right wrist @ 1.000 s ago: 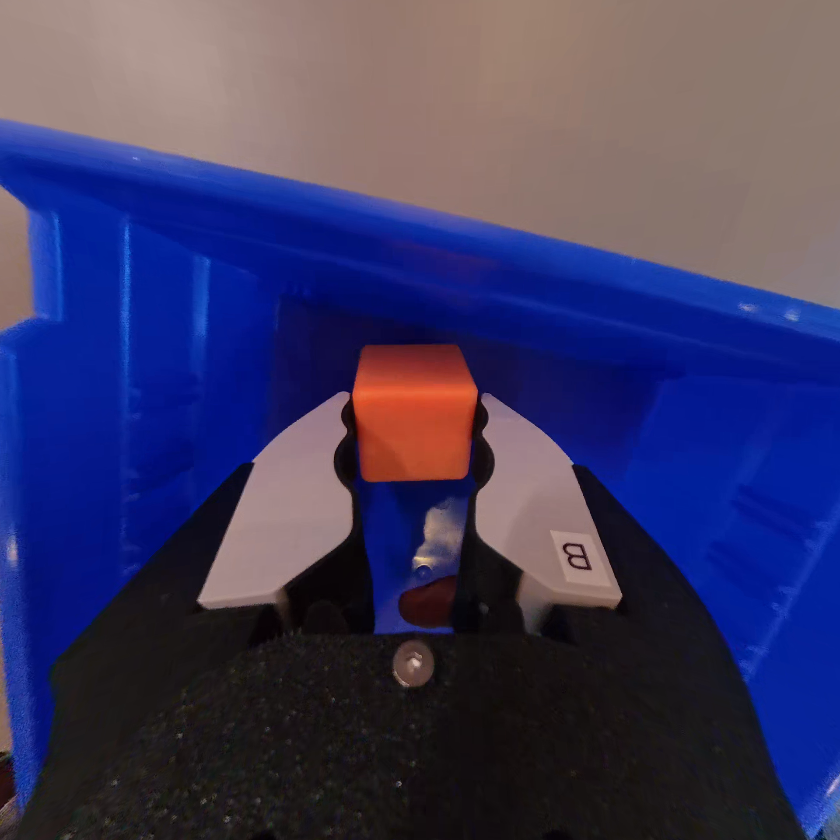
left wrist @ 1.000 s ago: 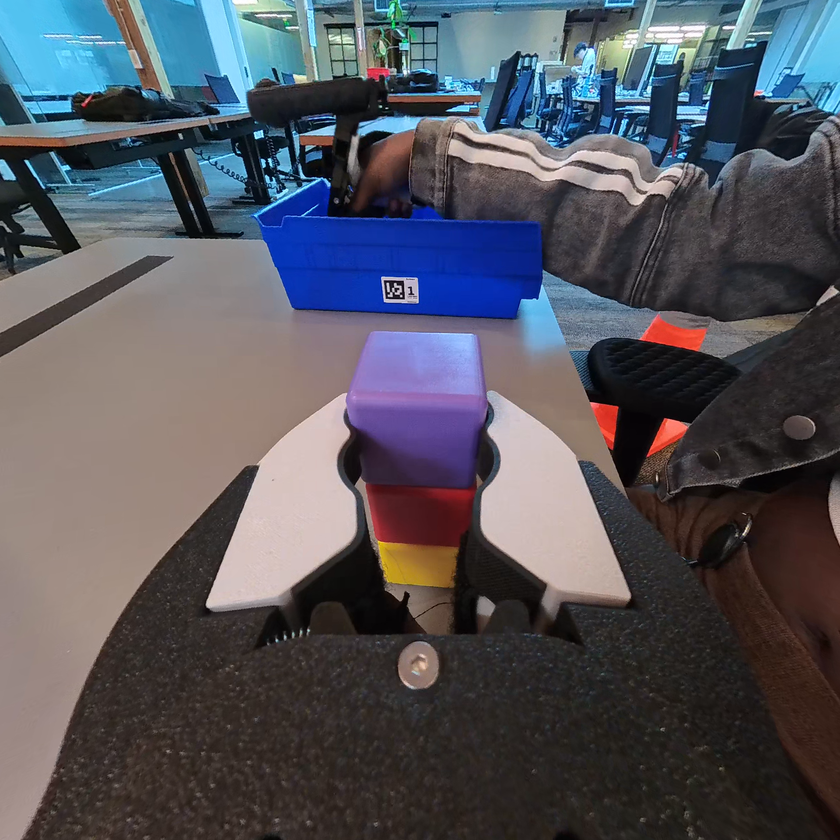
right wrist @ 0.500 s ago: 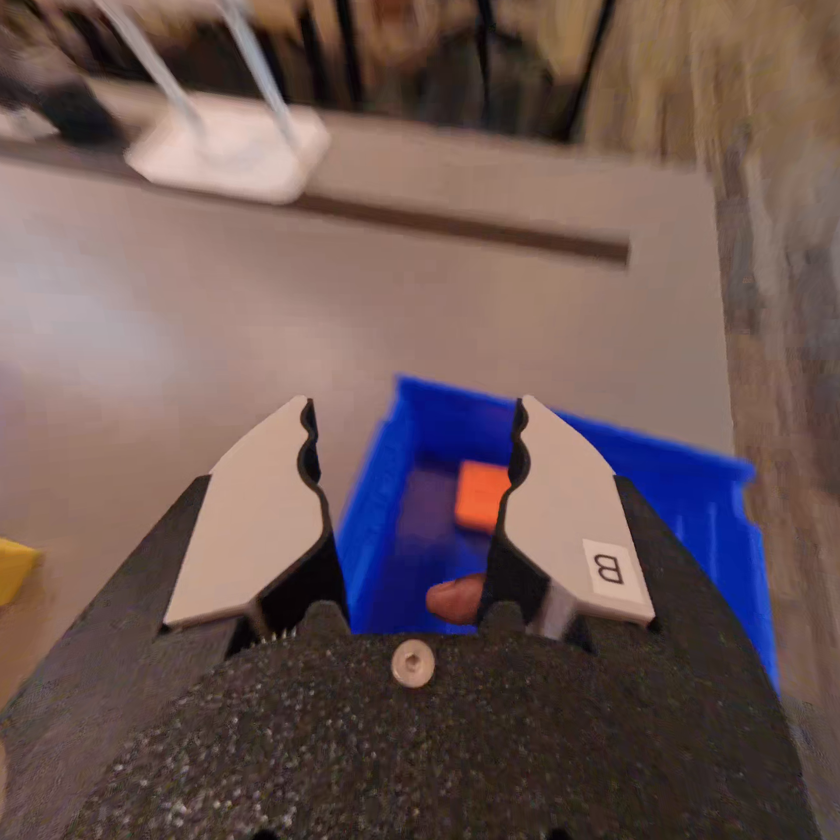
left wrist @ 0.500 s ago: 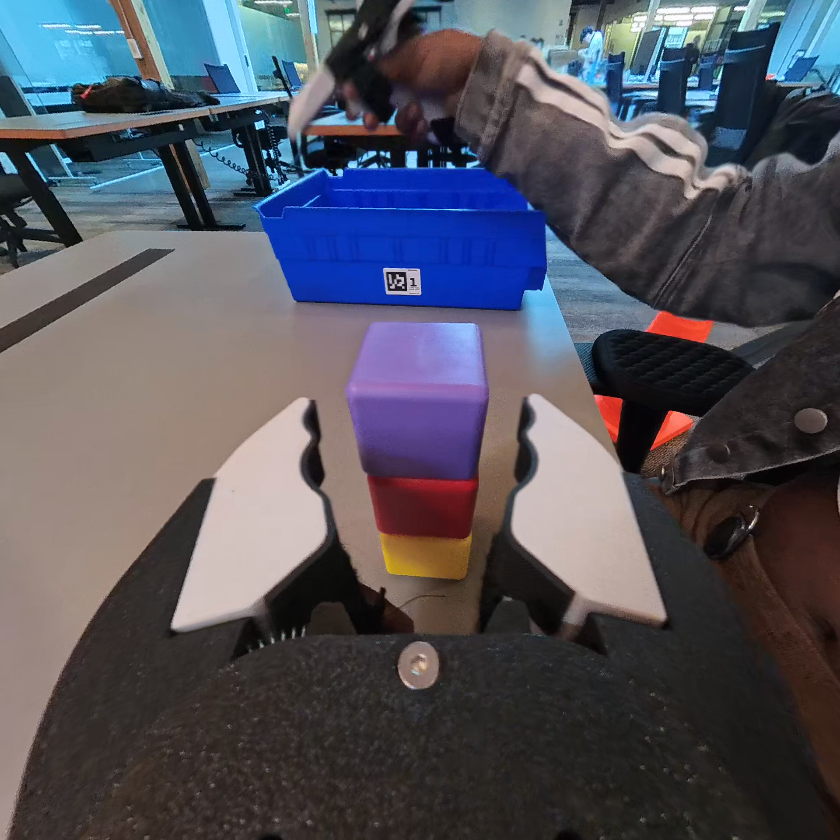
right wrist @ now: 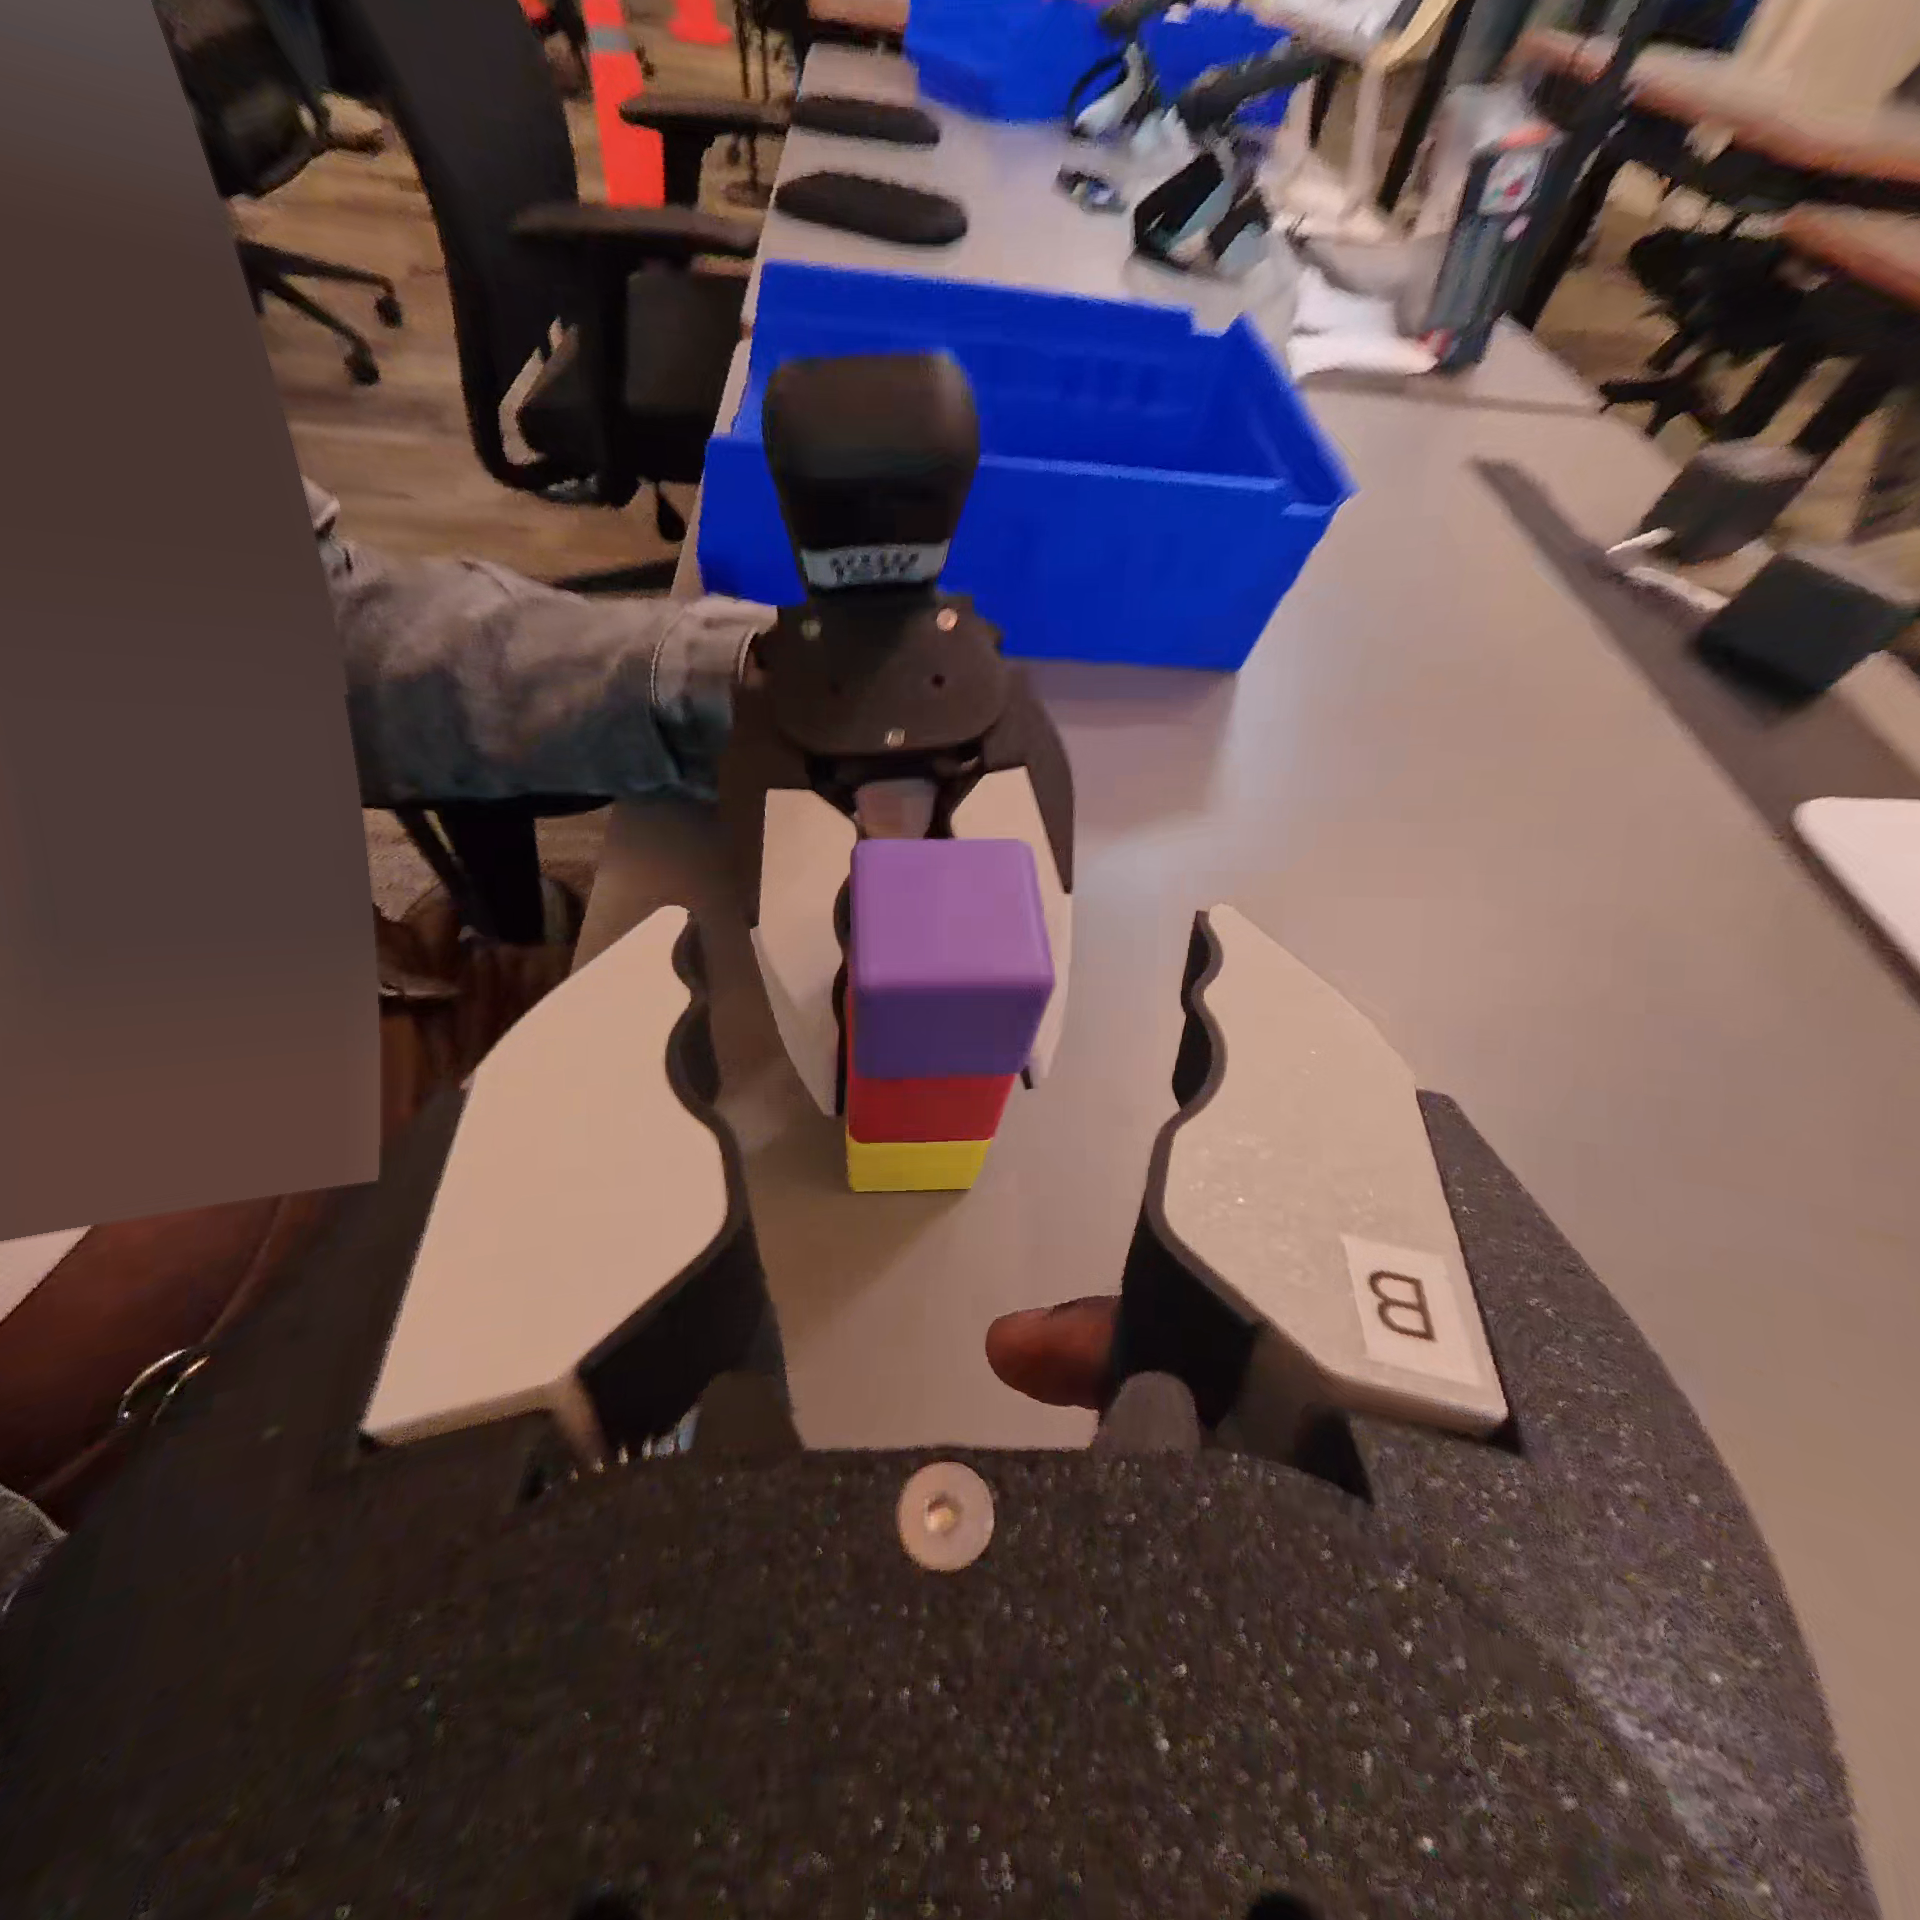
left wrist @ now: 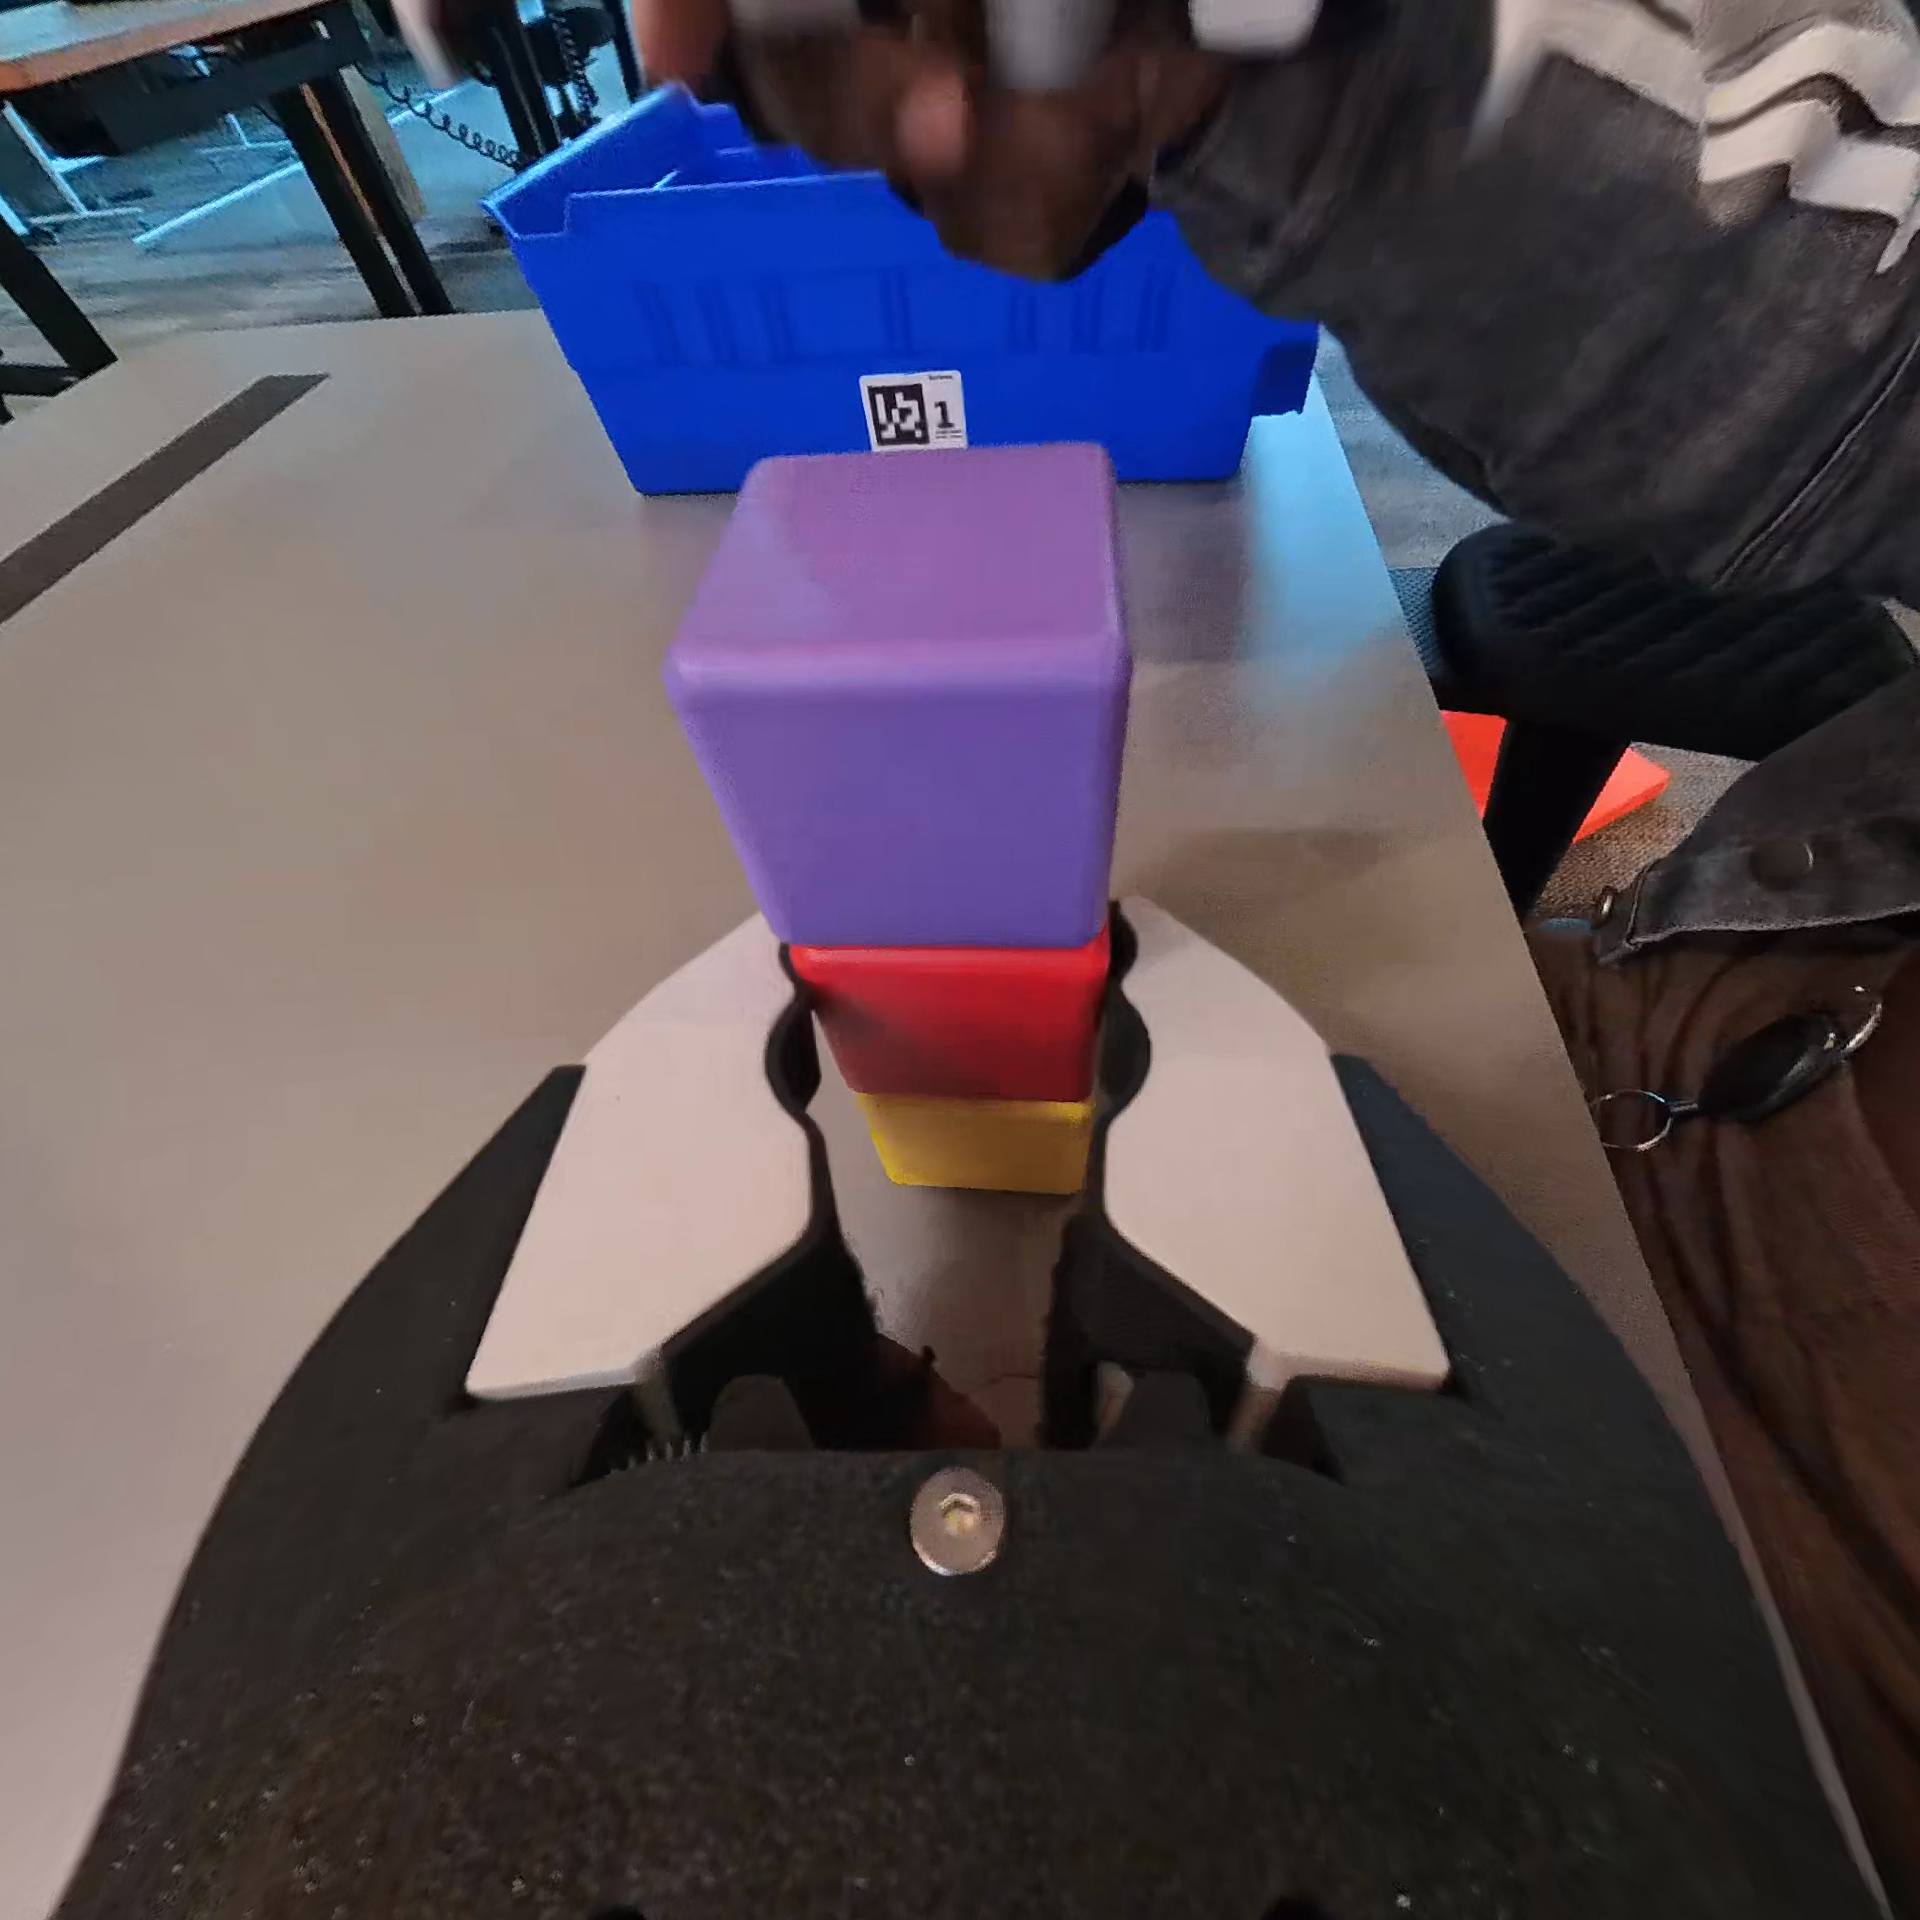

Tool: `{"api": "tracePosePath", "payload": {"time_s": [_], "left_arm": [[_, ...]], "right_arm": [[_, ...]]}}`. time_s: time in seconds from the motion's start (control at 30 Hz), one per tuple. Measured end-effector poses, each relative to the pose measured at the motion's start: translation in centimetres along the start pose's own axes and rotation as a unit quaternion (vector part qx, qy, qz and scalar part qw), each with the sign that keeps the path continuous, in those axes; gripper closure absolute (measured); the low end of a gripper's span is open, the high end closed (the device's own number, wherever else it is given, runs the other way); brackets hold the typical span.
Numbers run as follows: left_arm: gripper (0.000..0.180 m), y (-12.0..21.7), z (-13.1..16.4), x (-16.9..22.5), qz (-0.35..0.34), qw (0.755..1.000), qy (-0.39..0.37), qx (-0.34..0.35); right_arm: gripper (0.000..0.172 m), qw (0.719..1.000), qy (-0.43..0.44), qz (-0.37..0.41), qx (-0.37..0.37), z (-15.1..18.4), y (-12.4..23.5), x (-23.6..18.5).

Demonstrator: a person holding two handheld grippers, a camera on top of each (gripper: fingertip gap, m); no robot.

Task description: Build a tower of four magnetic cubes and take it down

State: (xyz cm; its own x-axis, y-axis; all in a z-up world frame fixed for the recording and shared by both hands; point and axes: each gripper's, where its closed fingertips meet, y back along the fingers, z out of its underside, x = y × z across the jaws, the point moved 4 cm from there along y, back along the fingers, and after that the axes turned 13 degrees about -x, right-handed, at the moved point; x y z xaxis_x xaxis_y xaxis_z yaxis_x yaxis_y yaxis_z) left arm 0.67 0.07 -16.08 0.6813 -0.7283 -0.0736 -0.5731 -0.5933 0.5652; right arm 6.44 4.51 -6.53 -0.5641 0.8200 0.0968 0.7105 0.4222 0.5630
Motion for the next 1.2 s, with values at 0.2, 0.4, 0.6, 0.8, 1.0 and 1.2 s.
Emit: {"api": "tracePosePath", "payload": {"time_s": [0.2, 0.4, 0.6, 0.8, 1.0, 1.2], "left_arm": [[0.130, 0.0, 0.0, 0.0, 0.008, 1.000, 0.004, 0.002], [0.131, 0.1, 0.0, 0.2, 0.004, 1.000, -0.003, 0.006], [0.131, 0.4, 0.3, -0.1, 0.009, 1.000, 0.014, 0.002], [0.131, 0.4, 0.3, -0.1, 0.010, 1.000, 0.012, 0.002], [0.131, 0.4, 0.3, -0.1, 0.011, 1.000, 0.012, 0.001], [0.131, 0.3, 0.3, -0.1, 0.013, 1.000, 0.012, -0.001]], "right_arm": [[0.107, 0.999, -0.016, -0.043, 0.007, 2.0, -3.9, -0.4], [0.123, 0.999, 0.007, -0.027, 0.020, 2.6, -4.0, -0.4], [0.123, 0.990, -0.039, 0.041, 0.128, 0.9, 2.2, 0.8], [0.123, 0.951, -0.120, 0.286, 0.002, 1.1, 13.1, 2.3], [0.123, 0.792, -0.326, 0.483, -0.184, 11.5, 24.9, 5.5], [0.123, 0.711, -0.483, 0.465, -0.213, 23.1, 25.4, 6.8]]}}
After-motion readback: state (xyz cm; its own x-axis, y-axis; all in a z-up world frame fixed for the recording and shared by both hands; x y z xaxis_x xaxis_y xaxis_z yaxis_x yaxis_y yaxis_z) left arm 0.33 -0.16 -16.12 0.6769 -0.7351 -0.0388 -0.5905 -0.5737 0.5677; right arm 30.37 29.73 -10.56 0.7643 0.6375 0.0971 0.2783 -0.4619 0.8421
